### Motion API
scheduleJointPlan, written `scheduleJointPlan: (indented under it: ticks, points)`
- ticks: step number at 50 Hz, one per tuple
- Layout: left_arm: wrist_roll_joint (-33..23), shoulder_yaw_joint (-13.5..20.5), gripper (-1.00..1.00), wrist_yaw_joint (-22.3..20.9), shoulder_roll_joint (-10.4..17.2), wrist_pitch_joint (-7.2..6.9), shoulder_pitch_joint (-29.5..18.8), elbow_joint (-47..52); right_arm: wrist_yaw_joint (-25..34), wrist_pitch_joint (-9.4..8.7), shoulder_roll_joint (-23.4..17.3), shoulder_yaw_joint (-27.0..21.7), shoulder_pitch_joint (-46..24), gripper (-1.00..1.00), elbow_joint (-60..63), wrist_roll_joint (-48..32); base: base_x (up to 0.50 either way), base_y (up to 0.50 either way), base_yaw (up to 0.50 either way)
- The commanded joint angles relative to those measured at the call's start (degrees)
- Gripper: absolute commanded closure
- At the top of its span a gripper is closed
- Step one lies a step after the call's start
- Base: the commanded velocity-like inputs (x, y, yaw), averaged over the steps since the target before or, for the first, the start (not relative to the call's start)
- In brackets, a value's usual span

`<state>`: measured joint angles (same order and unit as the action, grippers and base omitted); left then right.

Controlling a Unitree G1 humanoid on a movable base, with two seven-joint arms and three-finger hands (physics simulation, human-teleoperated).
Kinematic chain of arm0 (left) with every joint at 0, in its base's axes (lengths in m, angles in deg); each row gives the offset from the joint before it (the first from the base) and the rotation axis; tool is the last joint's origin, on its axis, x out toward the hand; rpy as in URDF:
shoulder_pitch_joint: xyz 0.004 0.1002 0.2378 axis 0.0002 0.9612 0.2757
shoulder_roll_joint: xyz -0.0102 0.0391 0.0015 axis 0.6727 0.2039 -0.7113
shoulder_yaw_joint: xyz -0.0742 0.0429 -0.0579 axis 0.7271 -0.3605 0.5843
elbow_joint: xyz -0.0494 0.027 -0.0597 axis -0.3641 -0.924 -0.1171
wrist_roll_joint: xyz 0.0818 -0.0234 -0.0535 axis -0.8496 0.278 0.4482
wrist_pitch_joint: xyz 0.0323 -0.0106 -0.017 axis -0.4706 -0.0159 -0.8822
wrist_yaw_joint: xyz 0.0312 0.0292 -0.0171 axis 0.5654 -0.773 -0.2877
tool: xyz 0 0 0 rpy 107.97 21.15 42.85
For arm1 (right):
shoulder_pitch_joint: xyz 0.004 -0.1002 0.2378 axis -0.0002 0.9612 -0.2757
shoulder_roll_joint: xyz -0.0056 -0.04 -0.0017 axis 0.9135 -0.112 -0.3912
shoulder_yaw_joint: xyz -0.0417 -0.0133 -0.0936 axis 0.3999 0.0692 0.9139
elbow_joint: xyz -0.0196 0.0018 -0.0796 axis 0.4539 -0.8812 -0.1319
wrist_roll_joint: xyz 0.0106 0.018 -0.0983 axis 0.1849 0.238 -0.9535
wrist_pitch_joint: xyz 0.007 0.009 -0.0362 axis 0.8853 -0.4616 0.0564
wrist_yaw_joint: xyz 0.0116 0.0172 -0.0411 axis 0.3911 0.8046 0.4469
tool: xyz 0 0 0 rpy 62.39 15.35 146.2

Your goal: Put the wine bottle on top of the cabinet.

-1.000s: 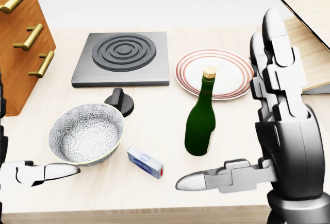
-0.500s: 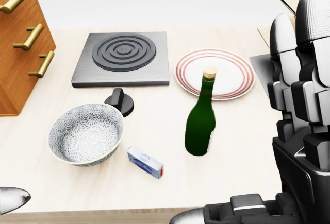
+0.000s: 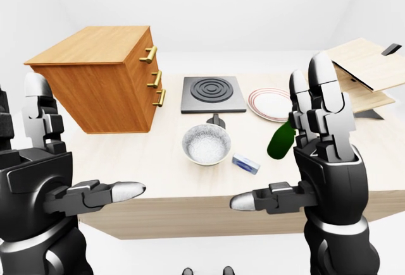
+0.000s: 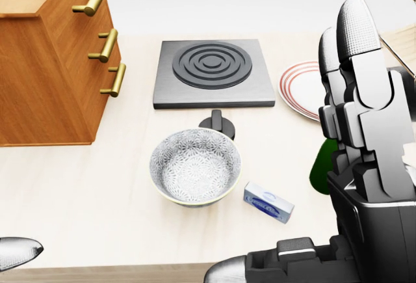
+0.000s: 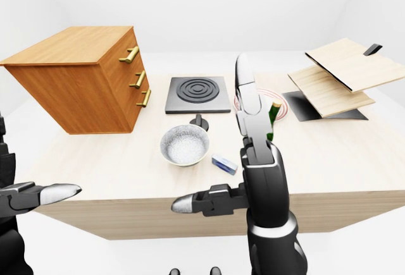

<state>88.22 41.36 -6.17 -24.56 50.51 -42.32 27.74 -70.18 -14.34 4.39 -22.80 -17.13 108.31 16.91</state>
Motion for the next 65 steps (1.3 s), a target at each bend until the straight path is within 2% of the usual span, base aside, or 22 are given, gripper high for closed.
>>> scheduleJointPlan:
  ticks: [1, 5, 8, 10, 27, 46, 65]
  points:
    - [0.58, -1.08, -1.00, 1.09, -0.01, 0.00, -0.40, -4.25, -2.63, 0.00, 1.48, -0.81, -0.87, -1.00, -5.99, 2.37, 0.00, 0.28, 0.00]
    - [-0.13, -1.74, -1.00, 0.72, -0.24, 0.00, -0.15, -5.03, -5.29, 0.00, 2.22, -3.25, -1.12, -1.00, -6.64, 6.71, 0.00, 0.00, 0.00]
    - [-0.02, -1.56, -1.00, 0.66, -0.18, 0.00, -0.21, -4.87, -4.50, 0.00, 0.63, -2.45, -0.60, -1.00, -5.48, 7.64, 0.00, 0.00, 0.00]
    - [0.05, -1.52, -1.00, 0.66, -0.19, 0.00, -0.25, -4.83, -3.91, 0.00, -0.35, -1.76, -0.40, -1.00, -5.74, 6.61, 0.11, 0.00, 0.00]
    - [-0.99, -2.90, -1.00, 0.79, -0.37, 0.00, -0.26, -5.69, -2.67, 0.00, 0.19, -3.16, -1.01, -1.00, -7.21, 6.49, 0.49, 0.00, 0.00]
    - [-0.64, -2.36, -1.00, -0.03, -0.83, 0.00, 0.89, -5.97, -3.02, 0.00, 0.26, -1.99, -0.13, -1.00, -5.75, 5.43, 0.50, 0.00, 0.00]
    - [-1.03, -2.67, -1.00, -0.54, -1.12, 0.00, 1.36, -7.35, -3.47, 0.00, 0.13, -1.78, 0.11, -1.00, -6.54, 6.30, 0.00, 0.00, 0.00]
